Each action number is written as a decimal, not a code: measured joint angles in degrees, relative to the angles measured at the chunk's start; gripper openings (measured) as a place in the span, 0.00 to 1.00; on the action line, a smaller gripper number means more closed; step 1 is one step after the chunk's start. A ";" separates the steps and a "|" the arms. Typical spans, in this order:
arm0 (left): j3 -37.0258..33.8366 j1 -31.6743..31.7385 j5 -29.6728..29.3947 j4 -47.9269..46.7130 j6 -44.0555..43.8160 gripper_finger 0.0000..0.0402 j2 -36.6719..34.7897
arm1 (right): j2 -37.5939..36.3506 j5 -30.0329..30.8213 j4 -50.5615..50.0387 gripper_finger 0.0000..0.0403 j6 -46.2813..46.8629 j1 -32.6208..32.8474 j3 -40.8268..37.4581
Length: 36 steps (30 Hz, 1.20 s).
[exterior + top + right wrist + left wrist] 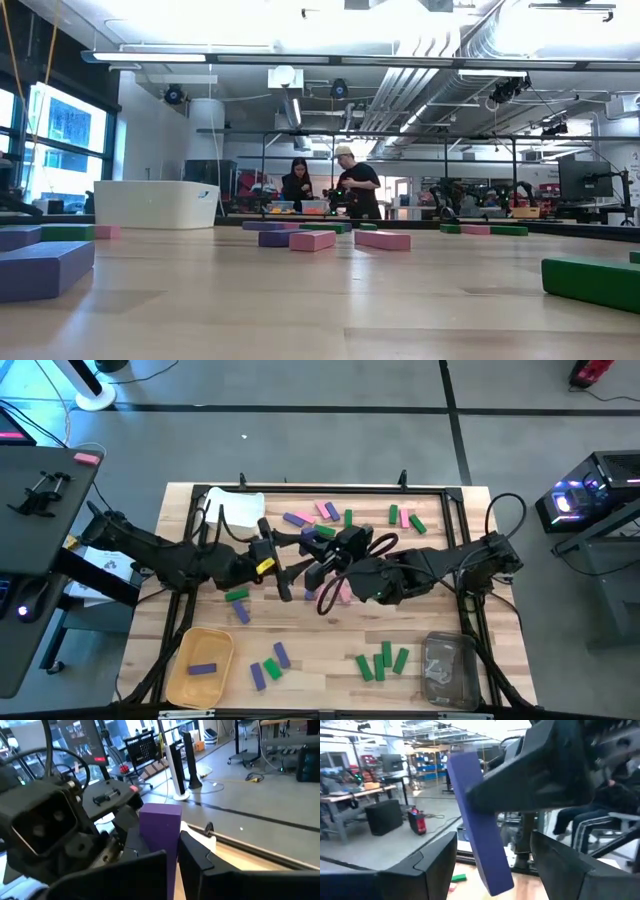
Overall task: Sort blocks
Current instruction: Put the violet block into the yellow bin
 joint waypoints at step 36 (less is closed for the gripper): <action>0.00 0.69 2.51 -19.49 -6.08 0.07 -4.99 | -3.03 7.60 3.69 0.64 -10.36 0.03 0.01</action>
